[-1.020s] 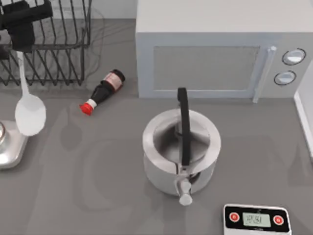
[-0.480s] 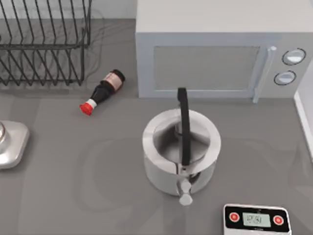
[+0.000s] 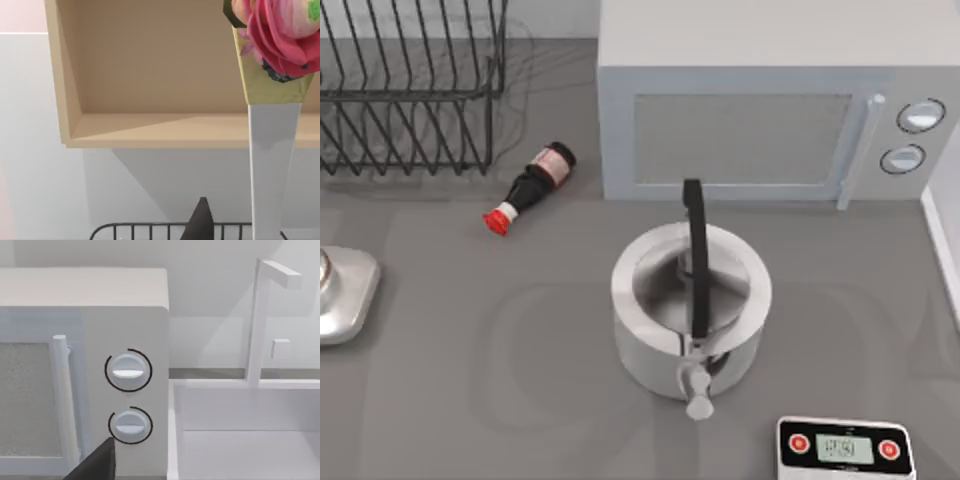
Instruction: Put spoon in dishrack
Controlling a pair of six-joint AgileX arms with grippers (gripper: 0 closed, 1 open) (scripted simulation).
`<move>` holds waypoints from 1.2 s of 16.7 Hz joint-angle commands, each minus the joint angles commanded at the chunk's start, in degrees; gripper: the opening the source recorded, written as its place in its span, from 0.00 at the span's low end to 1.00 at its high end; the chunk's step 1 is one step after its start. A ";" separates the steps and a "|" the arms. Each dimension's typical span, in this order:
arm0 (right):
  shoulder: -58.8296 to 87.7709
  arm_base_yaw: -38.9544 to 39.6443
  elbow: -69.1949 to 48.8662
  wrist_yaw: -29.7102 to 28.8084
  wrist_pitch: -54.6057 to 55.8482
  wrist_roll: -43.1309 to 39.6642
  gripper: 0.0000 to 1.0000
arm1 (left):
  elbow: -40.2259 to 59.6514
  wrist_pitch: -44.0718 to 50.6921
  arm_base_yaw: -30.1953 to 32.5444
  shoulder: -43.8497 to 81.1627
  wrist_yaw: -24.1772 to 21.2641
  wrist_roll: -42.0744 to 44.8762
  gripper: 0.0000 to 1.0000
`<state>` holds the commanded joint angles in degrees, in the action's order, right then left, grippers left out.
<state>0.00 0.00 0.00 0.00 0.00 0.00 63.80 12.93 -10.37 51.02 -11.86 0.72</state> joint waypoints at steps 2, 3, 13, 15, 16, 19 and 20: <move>0.00 0.00 0.00 0.00 0.00 0.00 1.00 | 0.26 0.02 0.24 0.26 0.13 0.03 0.00; 0.00 0.00 0.00 0.00 0.00 0.00 1.00 | 0.24 -0.60 0.36 0.89 0.12 0.03 0.00; 0.00 0.00 0.00 0.00 0.00 0.00 1.00 | -4.66 -36.11 3.91 31.37 2.85 0.27 0.00; 0.00 0.00 0.00 0.00 0.00 0.00 1.00 | -6.63 -45.52 4.76 38.12 3.80 0.31 0.00; 0.00 0.00 0.00 0.00 0.00 0.00 1.00 | -7.58 -49.50 5.16 41.00 4.26 0.30 0.00; 0.00 0.00 0.00 0.00 0.00 0.00 1.00 | -9.93 -57.72 6.15 47.37 5.37 0.23 0.00; 0.00 0.00 0.00 0.00 0.00 0.00 1.00 | -10.44 -59.25 6.36 48.62 5.61 0.21 0.00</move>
<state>0.00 0.00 0.00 0.00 0.00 0.00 53.37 -46.33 -4.02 99.63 -6.25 0.93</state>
